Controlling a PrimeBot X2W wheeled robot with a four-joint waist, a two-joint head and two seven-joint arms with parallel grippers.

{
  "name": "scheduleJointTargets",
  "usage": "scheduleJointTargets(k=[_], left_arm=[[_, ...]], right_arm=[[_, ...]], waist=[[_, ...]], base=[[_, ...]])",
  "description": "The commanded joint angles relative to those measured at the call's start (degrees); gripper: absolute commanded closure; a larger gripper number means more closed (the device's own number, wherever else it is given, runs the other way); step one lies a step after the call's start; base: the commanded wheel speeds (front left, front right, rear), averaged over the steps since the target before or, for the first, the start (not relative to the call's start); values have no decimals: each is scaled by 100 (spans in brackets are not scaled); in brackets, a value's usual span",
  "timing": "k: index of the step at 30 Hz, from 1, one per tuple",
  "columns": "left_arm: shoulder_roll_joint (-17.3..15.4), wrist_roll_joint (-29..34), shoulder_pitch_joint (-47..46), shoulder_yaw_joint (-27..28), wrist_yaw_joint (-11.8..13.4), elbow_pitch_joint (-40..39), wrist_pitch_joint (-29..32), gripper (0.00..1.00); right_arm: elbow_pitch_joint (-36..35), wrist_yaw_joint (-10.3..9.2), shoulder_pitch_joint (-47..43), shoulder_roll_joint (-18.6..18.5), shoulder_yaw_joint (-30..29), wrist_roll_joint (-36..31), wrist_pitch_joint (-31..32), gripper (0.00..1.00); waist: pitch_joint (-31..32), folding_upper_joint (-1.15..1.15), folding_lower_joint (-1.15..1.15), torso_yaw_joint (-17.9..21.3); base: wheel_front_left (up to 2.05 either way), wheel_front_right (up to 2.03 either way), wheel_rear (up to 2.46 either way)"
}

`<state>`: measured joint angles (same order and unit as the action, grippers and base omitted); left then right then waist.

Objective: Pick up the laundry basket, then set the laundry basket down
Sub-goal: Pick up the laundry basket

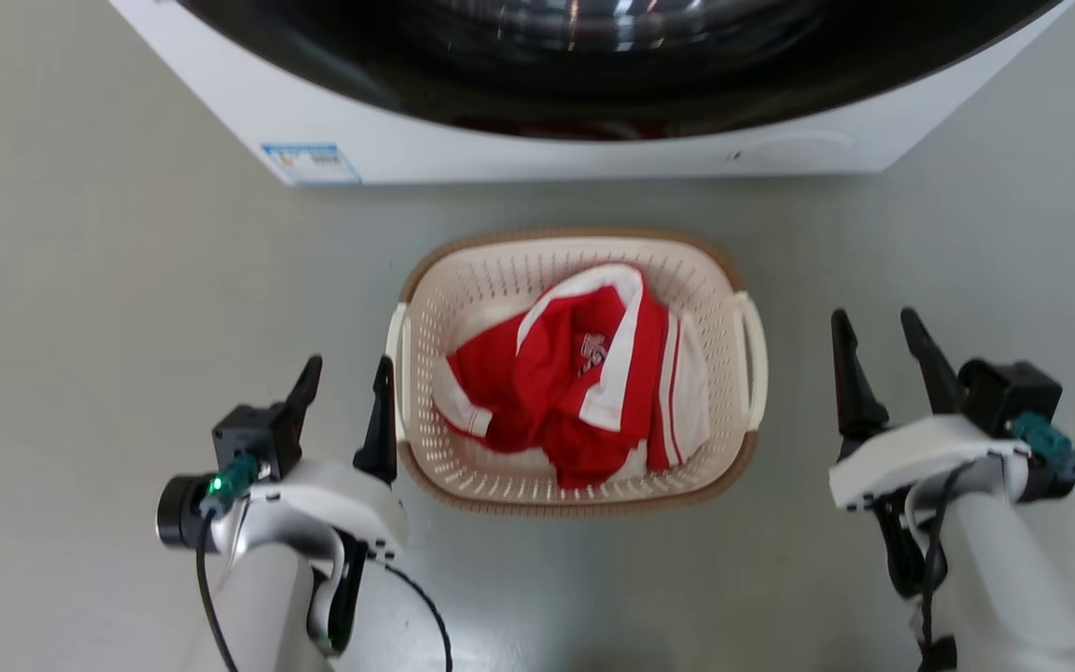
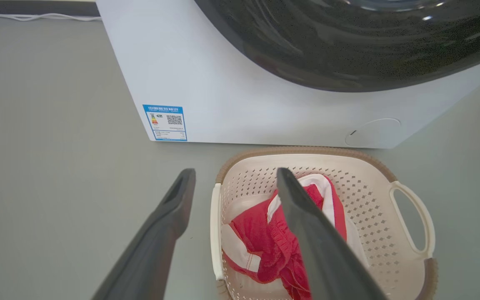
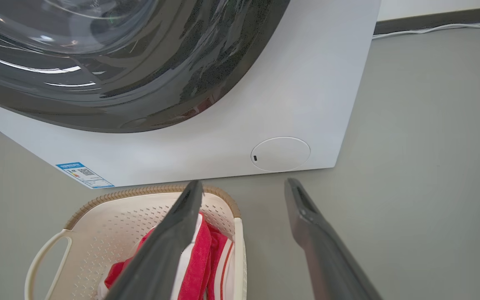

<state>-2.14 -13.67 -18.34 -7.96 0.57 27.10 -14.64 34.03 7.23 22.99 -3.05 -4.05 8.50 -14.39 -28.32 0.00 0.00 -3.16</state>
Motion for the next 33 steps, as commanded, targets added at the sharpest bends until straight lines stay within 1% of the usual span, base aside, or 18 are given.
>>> scheduleJointTargets(k=[1, 7, 12, 22, 33], left_arm=[[-74, -49, -286, 131, -32, 83, -36, 0], [-74, -173, -789, -5, -24, 582, -36, 0], [-74, -326, -1118, -166, -41, 1038, -36, 0], [-74, -623, -1578, -544, -55, 1594, -36, 0], [-74, -908, -2093, -898, -79, 2035, -36, 0]], right_arm=[[55, 25, 221, 17, 71, -70, -61, 0], [564, 25, 702, 17, -33, -263, -61, 0], [879, 25, 952, 17, -14, -290, -61, 0], [1186, 25, 1299, 17, -54, -377, -61, 0], [1558, 25, 1727, 17, -54, -575, -61, 0]], waist=[[-465, 0, 0, -134], [-928, 0, 0, -260], [-1233, 0, 0, -319], [-1762, 0, 0, -388], [-2255, 0, 0, -478]], base=[[0, 0, 0], [0, 0, 0], [0, 0, 0], [0, 0, 0], [0, 0, 0]])
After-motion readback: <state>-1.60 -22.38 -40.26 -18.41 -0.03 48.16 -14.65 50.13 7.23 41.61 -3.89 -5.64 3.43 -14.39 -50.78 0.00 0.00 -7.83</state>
